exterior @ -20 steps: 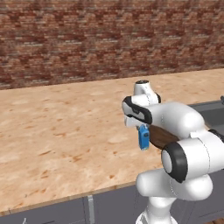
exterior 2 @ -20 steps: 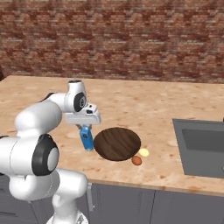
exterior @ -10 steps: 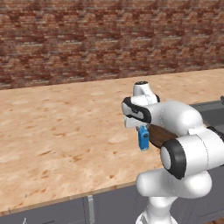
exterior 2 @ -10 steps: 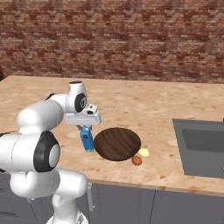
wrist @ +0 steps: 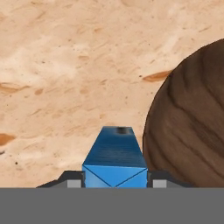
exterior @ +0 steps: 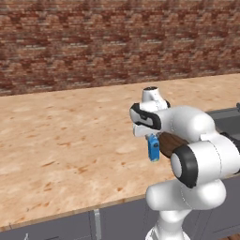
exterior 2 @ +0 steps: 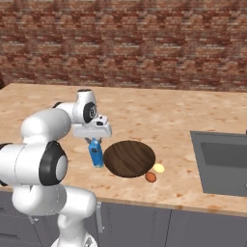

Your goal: Gather the eggs and milk located in the vicinity of the sink area and place them right next to the bowl.

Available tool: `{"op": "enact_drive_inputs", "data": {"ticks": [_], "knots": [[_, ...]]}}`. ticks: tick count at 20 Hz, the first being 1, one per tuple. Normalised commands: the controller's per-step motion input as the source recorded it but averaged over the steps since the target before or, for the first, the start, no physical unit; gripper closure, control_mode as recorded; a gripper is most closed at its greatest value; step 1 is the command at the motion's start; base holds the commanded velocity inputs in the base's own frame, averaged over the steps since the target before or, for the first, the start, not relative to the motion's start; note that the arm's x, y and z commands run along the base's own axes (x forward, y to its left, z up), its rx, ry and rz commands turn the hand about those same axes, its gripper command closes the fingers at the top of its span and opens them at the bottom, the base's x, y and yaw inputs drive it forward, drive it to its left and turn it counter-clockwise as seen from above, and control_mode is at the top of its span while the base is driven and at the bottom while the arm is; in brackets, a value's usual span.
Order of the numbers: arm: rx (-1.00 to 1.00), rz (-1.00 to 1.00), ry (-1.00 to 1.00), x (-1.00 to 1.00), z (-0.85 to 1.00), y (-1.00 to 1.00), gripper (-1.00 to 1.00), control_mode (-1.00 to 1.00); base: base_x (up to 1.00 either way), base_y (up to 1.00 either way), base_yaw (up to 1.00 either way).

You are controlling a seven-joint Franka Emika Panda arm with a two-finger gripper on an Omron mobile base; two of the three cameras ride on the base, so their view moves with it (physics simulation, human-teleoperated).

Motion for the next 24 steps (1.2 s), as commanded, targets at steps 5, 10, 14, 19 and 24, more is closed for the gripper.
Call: {"op": "enact_drive_inputs", "data": {"ticks": [5, 10, 14, 19, 24], "knots": [[0.00, 0.00, 0.00, 0.00, -0.02, 0.00, 1.00, -1.00, 0.00, 0.00, 0.00], [0.00, 0.00, 0.00, 0.00, -0.08, 0.00, 1.00, -1.00, 0.00, 0.00, 0.00], [0.00, 0.00, 0.00, 0.00, 0.00, 0.00, -1.00, -1.00, 0.00, 0.00, 0.00], [0.00, 0.00, 0.00, 0.00, 0.00, 0.00, -1.00, -1.00, 0.00, 0.00, 0.00], [0.00, 0.00, 0.00, 0.00, 0.00, 0.00, -1.00, -1.00, 0.00, 0.00, 0.00]]}}
